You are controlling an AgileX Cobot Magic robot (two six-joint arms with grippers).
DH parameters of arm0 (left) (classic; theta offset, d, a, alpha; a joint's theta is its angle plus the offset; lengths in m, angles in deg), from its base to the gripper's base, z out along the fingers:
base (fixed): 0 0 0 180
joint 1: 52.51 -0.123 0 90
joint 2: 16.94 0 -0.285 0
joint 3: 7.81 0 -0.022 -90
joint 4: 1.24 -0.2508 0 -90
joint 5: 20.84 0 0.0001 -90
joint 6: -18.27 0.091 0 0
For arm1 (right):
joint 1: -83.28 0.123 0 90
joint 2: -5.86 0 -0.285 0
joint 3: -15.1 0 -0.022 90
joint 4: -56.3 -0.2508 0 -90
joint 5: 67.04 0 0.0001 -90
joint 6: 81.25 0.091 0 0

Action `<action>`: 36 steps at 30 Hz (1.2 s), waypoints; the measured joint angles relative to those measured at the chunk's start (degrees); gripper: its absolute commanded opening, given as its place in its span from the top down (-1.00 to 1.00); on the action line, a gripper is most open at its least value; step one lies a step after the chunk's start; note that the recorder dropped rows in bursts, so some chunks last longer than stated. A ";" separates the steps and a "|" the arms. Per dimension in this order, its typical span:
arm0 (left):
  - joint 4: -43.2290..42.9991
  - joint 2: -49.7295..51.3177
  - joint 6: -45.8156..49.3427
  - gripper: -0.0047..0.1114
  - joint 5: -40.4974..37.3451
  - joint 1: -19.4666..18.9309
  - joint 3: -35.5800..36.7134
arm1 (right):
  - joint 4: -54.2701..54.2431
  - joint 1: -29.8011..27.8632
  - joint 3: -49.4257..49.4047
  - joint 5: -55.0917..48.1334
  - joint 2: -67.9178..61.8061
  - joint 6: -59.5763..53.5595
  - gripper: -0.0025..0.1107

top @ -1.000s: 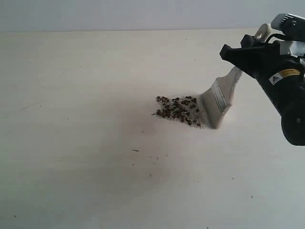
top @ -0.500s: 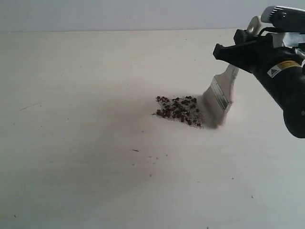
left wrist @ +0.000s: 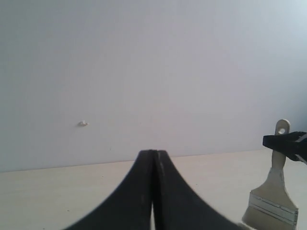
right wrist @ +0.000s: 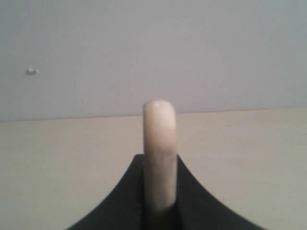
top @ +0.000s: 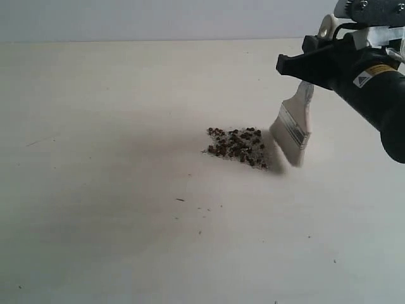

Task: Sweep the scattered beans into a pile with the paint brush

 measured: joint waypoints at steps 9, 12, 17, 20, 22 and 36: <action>0.00 0.00 0.12 0.92 0.00 0.00 0.00 | 1.31 0.23 0.82 -5.02 -0.01 -5.52 0.96; 0.00 0.00 0.12 0.92 0.00 0.00 0.00 | 1.17 0.23 0.82 -5.13 1.97 -4.78 0.96; 0.00 0.00 0.12 0.92 0.00 0.00 0.00 | 1.17 0.23 0.82 -3.76 6.54 -0.60 0.96; 0.00 0.00 0.12 0.92 0.00 0.00 0.00 | 1.17 0.23 0.82 -4.50 6.66 0.00 0.96; 0.00 0.00 0.12 0.92 0.00 0.00 0.00 | 1.06 0.35 0.82 -4.68 6.66 2.43 0.96; 0.00 0.00 0.12 0.92 0.00 0.00 0.00 | -2.03 11.61 0.82 12.52 2.60 22.57 0.96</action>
